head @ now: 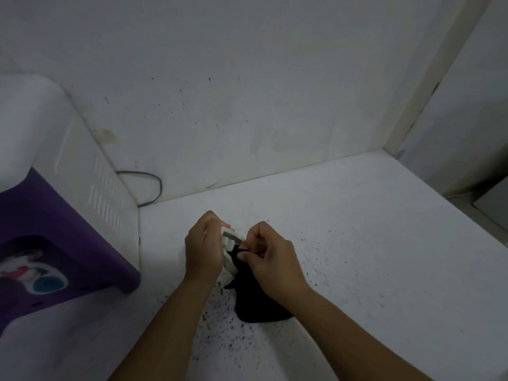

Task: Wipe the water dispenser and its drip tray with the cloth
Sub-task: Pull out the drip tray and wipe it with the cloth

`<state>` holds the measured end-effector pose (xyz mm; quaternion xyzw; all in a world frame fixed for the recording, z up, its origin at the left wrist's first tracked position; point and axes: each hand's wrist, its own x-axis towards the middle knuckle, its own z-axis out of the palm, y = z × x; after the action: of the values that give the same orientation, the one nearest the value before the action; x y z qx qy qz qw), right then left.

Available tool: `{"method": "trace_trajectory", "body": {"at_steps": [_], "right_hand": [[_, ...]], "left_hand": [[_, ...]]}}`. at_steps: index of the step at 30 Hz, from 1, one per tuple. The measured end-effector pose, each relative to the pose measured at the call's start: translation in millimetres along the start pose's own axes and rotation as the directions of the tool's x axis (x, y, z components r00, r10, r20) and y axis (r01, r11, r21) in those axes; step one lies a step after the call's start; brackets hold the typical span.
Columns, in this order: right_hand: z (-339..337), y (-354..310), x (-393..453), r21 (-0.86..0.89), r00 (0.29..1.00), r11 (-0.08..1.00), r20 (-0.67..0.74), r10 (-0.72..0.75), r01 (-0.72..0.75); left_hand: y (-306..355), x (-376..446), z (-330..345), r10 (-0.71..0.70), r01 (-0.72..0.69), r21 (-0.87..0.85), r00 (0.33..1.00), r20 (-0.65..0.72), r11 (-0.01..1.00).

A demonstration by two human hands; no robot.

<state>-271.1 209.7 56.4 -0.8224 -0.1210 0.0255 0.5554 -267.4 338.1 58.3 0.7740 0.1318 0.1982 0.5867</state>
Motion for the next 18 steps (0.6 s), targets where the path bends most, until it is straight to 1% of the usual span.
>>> {"method": "trace_trajectory", "body": {"at_steps": [2, 4, 8, 11, 12, 14, 16, 18], "right_hand": [[-7, -1, 1, 0.105, 0.999, 0.993, 0.007, 0.045, -0.046], [-8, -3, 0, 0.156, 0.999, 0.987, -0.02, 0.039, -0.035], [-1, -14, 2, 0.088, 0.997, 0.996, -0.071, -0.027, 0.033], [2, -18, 3, 0.011, 0.989, 0.998, -0.133, -0.059, 0.061], [4, -18, 1, -0.025, 0.987, 0.997, -0.137, -0.081, 0.079], [8, -15, -5, -0.086, 0.989, 0.991, -0.101, -0.112, 0.103], [8, -16, -5, -0.089, 0.993, 0.992, -0.072, -0.097, 0.09], [5, -17, 2, -0.04, 0.991, 0.998, -0.122, -0.054, 0.05]], "left_hand": [[1, 1, 0, 0.004, -0.004, 0.022, 1.0, -0.01, 1.0], [2, 2, 0, 0.008, -0.008, 0.022, 1.0, -0.009, 1.0], [8, -3, 5, -0.031, 0.033, -0.032, 0.999, 0.044, 0.999], [9, -5, 8, -0.054, 0.057, -0.048, 0.996, 0.067, 0.997], [9, -5, 8, -0.058, 0.062, -0.056, 0.996, 0.067, 0.996], [7, -4, 7, -0.066, 0.07, -0.063, 0.996, 0.055, 0.996], [7, -4, 6, -0.065, 0.068, -0.062, 0.997, 0.047, 0.996], [8, -4, 7, -0.054, 0.058, -0.051, 0.997, 0.063, 0.997]]}}
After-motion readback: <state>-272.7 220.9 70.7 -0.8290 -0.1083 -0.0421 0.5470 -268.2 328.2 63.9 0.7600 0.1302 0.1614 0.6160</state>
